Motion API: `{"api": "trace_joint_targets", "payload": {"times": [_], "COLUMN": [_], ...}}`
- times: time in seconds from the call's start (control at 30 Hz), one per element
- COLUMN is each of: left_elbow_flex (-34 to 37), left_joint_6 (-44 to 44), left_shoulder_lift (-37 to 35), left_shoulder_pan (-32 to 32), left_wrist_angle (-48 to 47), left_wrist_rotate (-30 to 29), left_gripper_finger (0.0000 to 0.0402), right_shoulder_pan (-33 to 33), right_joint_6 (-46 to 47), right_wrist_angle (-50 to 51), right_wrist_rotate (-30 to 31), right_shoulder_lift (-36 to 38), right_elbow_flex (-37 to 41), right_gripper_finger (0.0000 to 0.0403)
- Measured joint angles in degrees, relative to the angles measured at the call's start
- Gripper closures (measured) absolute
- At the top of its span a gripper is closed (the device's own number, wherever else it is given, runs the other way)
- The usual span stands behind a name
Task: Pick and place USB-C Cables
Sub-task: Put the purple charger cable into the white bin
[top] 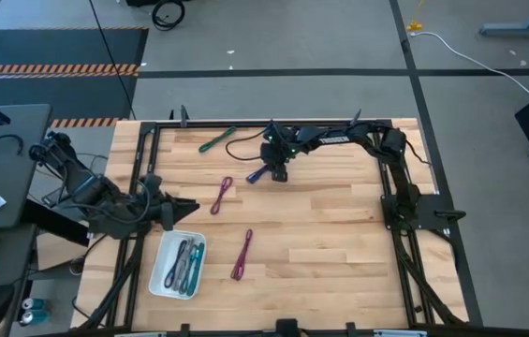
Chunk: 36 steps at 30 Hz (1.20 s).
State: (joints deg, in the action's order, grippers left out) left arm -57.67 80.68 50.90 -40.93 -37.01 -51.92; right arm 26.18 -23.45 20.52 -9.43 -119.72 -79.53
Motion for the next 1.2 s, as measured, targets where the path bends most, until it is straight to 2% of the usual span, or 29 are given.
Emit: {"api": "trace_joint_targets", "payload": {"times": [0.17, 0.33, 0.47, 0.63, 0.73, 0.83, 0.93, 1.0, 1.07, 1.13, 1.2], "left_elbow_flex": [0.0, 0.0, 0.0, 0.0, 0.0, 0.0, 0.0, 0.0, 0.0, 0.0, 0.0], "left_joint_6": [0.2, 0.2, 0.2, -0.4, -1.8, -4.3, -7.5, -9.8, -12.8, -17.1, -25.9], "left_shoulder_lift": [1.7, 4.0, 5.4, 5.7, 5.7, 5.7, 5.7, 5.7, 5.7, 5.7, 5.7], "left_shoulder_pan": [0.0, 0.0, 0.0, 0.0, 0.0, 0.0, 0.0, 0.0, 0.0, 0.0, 0.0], "left_wrist_angle": [0.6, 1.1, 1.2, 1.1, 1.1, 1.1, 1.1, 1.1, 1.3, 2.0, 4.7], "left_wrist_rotate": [-0.4, 0.0, 1.1, 3.1, 5.0, 6.1, 6.1, 5.7, 4.7, 2.5, 0.5], "left_gripper_finger": [0.0221, 0.0222, 0.0225, 0.0228, 0.0232, 0.0237, 0.0242, 0.0244, 0.0245, 0.0245, 0.0241], "right_shoulder_pan": [0.2, -1.0, -2.6, -7.2, -11.5, -16.7, -23.3, -28.0, -32.2, -35.9, -38.6], "right_joint_6": [-5.5, -6.6, 2.1, 12.5, 20.6, 33.3, 48.7, 57.4, 60.5, 59.1, 55.0], "right_wrist_angle": [7.5, 18.4, 25.7, 24.1, 16.1, 4.0, -16.8, -33.6, -47.7, -57.2, -61.6], "right_wrist_rotate": [-2.3, -1.6, -0.6, -5.2, -6.1, -5.7, -3.8, 1.3, 10.2, 19.7, 25.9], "right_shoulder_lift": [0.6, 1.0, 1.7, 6.5, 12.4, 18.2, 23.6, 26.3, 27.0, 26.9, 26.9], "right_elbow_flex": [-0.3, -0.5, -0.4, 4.8, 10.0, 17.1, 24.3, 28.0, 29.9, 29.5, 26.9], "right_gripper_finger": [0.0234, 0.0310, 0.0381, 0.0383, 0.0384, 0.0384, 0.0384, 0.0384, 0.0384, 0.0384, 0.0384]}}
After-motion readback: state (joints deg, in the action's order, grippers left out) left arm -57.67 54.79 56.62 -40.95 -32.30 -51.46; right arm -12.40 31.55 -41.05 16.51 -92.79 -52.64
